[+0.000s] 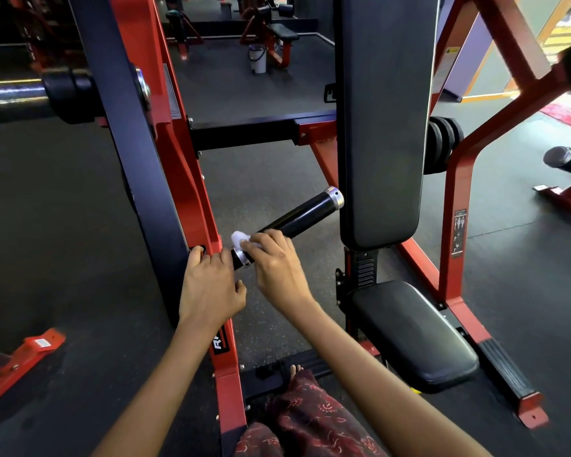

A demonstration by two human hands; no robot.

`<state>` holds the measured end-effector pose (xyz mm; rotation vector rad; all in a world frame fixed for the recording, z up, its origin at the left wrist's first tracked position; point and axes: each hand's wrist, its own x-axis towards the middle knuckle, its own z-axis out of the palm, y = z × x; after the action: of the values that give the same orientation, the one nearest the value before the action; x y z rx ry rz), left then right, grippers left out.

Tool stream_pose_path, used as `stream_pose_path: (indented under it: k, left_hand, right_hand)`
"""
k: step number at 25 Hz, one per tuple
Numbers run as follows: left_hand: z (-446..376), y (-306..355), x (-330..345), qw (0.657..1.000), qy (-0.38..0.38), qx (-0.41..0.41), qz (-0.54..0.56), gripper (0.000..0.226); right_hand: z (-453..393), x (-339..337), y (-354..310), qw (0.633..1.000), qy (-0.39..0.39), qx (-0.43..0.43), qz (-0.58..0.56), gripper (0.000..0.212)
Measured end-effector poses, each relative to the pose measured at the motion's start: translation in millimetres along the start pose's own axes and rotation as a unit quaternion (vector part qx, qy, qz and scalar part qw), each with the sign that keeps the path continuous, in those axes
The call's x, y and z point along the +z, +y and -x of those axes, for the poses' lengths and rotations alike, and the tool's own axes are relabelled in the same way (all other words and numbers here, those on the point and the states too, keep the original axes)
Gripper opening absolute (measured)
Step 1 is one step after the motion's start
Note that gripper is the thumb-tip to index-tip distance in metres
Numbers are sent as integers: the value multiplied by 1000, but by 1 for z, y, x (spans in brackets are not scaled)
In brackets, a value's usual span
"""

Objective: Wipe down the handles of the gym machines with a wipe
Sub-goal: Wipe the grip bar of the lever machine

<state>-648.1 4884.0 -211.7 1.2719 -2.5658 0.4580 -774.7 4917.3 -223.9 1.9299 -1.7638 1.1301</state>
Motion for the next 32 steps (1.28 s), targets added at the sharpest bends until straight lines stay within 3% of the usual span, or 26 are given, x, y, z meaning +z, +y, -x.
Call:
stream_pose_path:
  k: [2,5,8,12,15,18,26,29,32]
  left_hand:
    - [0,-1,1,1000,3,1,0,38]
    - [1,-1,1,1000,2,-1,1,47]
    - [1,0,-1,1000,1,-3,-2,46]
    - [0,0,-2,1000,5,-2,-2,42]
    - [0,-1,0,1000,6,-3,-4,38]
    - [0,-1,1,1000,11,-5,-3,38]
    - [0,-2,0,1000,11,-3,14,35]
    - [0,-2,1,1000,16,0,14,36]
    - [-1,-1,1,1000,12,-4,8,38]
  right_hand:
    - [-17,-19,28,996,-10,-26,80,31]
    - [-40,-57,82,978,16,88,189,27]
    - [-51,-67,97,971,-13,159,179,26]
    - [-39,-31,47,991,-46,88,87,25]
    - [-26,-10,5,995,-101,-22,1,29]
    - [-29,-12,18,988,-125,-88,25,32]
    - [-43,-49,81,992,-85,-67,67,40]
    - [-44,-61,101,994,-40,10,98,35]
    - [-49,-74,104,979,18,204,2,31]
